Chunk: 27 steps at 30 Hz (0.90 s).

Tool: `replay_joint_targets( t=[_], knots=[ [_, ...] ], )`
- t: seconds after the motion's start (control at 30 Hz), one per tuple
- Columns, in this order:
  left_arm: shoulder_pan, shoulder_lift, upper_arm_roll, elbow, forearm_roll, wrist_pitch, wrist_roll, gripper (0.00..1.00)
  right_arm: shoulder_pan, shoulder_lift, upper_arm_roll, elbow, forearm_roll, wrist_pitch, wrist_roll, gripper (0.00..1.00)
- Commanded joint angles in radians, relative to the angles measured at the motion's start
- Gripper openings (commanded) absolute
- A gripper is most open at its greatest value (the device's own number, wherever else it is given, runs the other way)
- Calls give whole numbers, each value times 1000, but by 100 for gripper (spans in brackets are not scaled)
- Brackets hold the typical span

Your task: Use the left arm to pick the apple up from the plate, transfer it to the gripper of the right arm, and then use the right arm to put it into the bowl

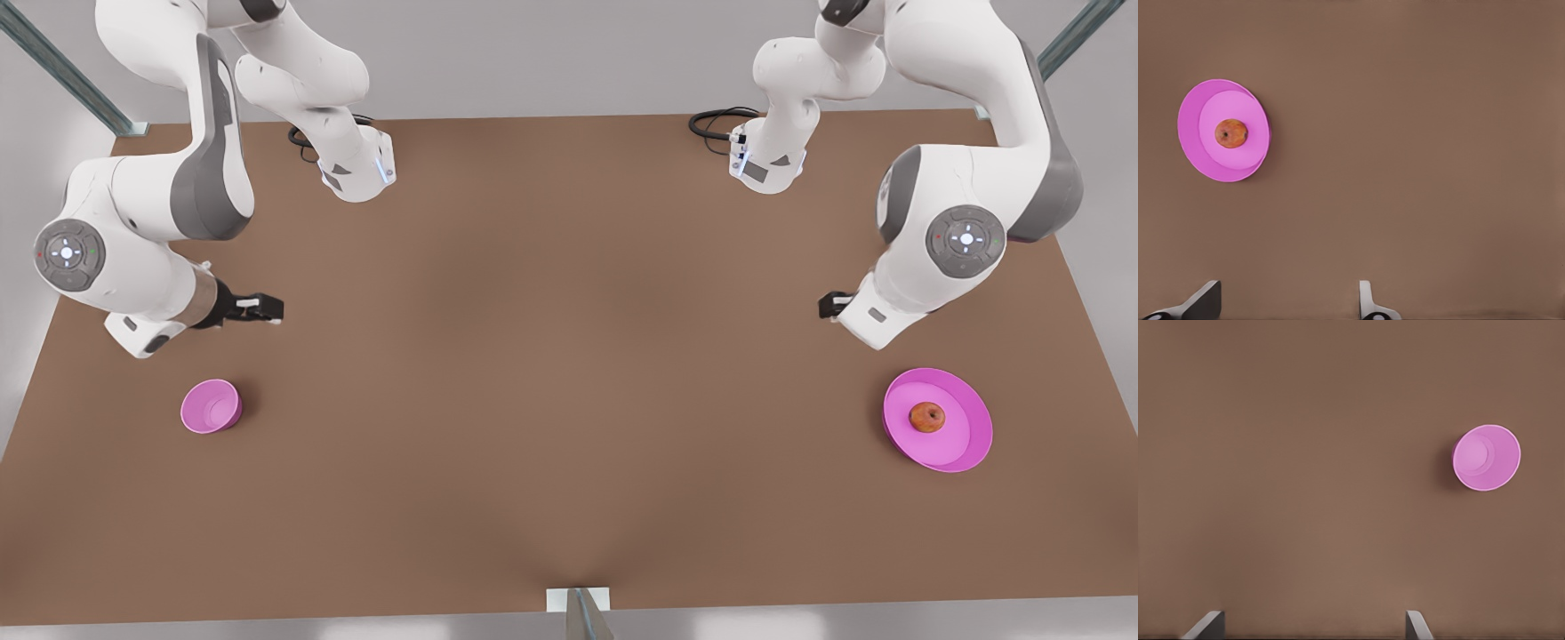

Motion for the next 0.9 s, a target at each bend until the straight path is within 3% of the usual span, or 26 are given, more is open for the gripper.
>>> replay_joint_targets(
  t=[0.0, 0.1, 0.2, 0.23, 0.47, 0.87],
  knots=[
    [0, -1, 0, 0, -55, 24, -22, 100, -4, -1, 0, -1, 0, -25, -85, 100],
    [-1, 15, 2, 2, -49, 26, -15, 100, -15, -3, 0, -12, 3, -16, -96, 100],
    [175, 322, -6, 286, -37, 107, 85, 100, -15, 1, 0, -10, 0, -16, -96, 100],
    [239, 379, 0, 287, -35, 231, 201, 100, -15, 1, 0, -12, 0, -16, -97, 100],
    [397, 551, 18, 212, -10, 569, 448, 100, -15, 7, 0, -14, 0, -16, -107, 100],
    [437, 502, 40, -35, -17, 755, 456, 100, -5, 24, 2, -23, -2, -10, -123, 100]
  ],
)
